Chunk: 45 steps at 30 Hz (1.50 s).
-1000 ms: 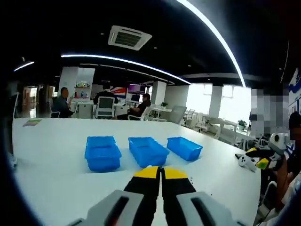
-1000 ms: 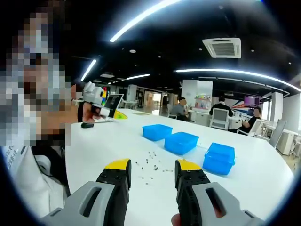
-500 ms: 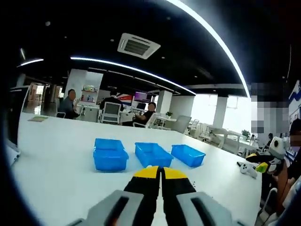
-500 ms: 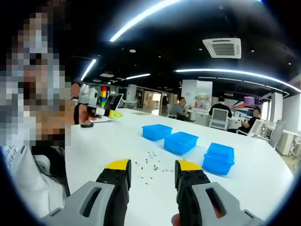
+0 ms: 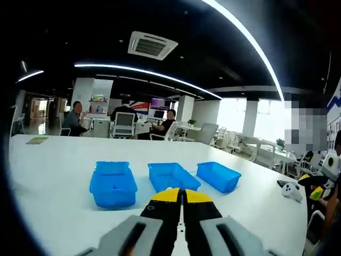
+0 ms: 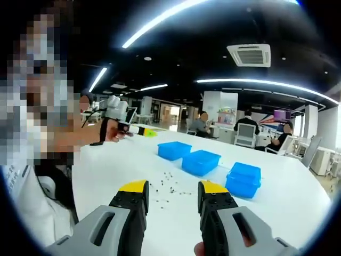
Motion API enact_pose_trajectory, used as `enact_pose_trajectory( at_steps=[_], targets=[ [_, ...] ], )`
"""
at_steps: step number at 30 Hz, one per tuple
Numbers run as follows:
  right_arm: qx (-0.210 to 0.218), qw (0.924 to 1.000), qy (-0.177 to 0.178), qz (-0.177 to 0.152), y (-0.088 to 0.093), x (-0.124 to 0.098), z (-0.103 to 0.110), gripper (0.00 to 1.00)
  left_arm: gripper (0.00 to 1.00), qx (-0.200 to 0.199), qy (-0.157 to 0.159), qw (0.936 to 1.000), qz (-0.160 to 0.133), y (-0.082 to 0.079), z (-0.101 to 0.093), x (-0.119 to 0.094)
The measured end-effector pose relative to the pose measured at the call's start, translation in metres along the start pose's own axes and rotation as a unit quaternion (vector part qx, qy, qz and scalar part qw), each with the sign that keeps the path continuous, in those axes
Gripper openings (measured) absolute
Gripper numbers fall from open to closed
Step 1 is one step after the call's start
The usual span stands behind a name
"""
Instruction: Pick up the resistors one by one and place each resistor into its matching bin, sorting the parts by color and model until every resistor is separated into the correct bin for its type
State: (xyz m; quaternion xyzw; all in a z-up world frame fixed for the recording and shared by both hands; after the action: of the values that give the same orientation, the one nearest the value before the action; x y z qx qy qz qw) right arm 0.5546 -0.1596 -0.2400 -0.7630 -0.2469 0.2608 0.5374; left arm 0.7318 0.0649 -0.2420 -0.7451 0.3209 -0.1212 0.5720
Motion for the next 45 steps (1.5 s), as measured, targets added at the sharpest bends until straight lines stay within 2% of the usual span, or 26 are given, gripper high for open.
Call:
enact_pose_trajectory(
  at_steps=[6,13,16,20,24,28,32,34,35,39,45],
  targets=[
    [-0.003,1.0,0.005,0.002,0.0,-0.001,-0.002,0.39,0.04,0.015,-0.002,0.9999,0.009,-0.008,0.003,0.031],
    [-0.006,0.9999,0.011,0.006,0.0,-0.002,-0.004,0.39,0.04,0.01,-0.01,0.9995,0.03,-0.017,0.011,0.072],
    [-0.007,0.9999,0.011,0.005,0.0,-0.002,-0.004,0.39,0.04,0.029,-0.012,0.9987,0.039,-0.021,0.016,0.091],
    [-0.008,0.9999,0.011,0.007,0.001,-0.002,-0.004,0.39,0.04,0.036,-0.016,0.998,0.048,-0.024,0.018,0.112],
    [-0.006,0.9999,0.014,0.008,0.001,-0.002,-0.006,0.39,0.04,0.043,-0.024,0.997,0.059,-0.021,0.018,0.126],
    [-0.006,0.9999,0.014,0.008,0.002,-0.003,-0.006,0.39,0.05,0.047,-0.035,0.9948,0.083,-0.012,0.022,0.137],
    [-0.006,0.9999,0.013,0.007,0.002,-0.004,-0.007,0.39,0.05,0.052,-0.045,0.9942,0.083,-0.012,0.025,0.144],
    [-0.007,0.9999,0.014,0.007,0.002,-0.004,-0.007,0.39,0.06,0.069,-0.059,0.9928,0.077,-0.012,0.031,0.146],
    [-0.006,0.9999,0.014,0.007,0.002,-0.005,-0.007,0.39,0.07,0.082,-0.067,0.9916,0.075,-0.013,0.034,0.147],
    [-0.006,0.9999,0.014,0.005,0.001,-0.005,-0.008,0.39,0.39,0.093,-0.072,0.99,0.077,-0.01,0.037,0.146],
    [-0.005,0.9999,0.013,0.006,0.001,-0.005,-0.007,0.39,0.44,0.088,-0.067,0.9914,0.07,-0.016,0.033,0.136]
  ],
)
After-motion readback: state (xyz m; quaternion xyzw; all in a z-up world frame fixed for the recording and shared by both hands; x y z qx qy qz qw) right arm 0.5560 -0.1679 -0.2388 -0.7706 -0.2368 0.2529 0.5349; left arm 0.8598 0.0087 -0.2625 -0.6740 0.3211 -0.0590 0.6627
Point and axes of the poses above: the point that each gripper's makers call its tool centre point, and the gripper's own axes: x roughly forward along the fingers, z roughly to its left, y roughly out of its underside, the point moved 1 cm from there along -x, roughly backward along the fingers, and after that the axes turned 9 degrees about -x, right-handed, at the moved point
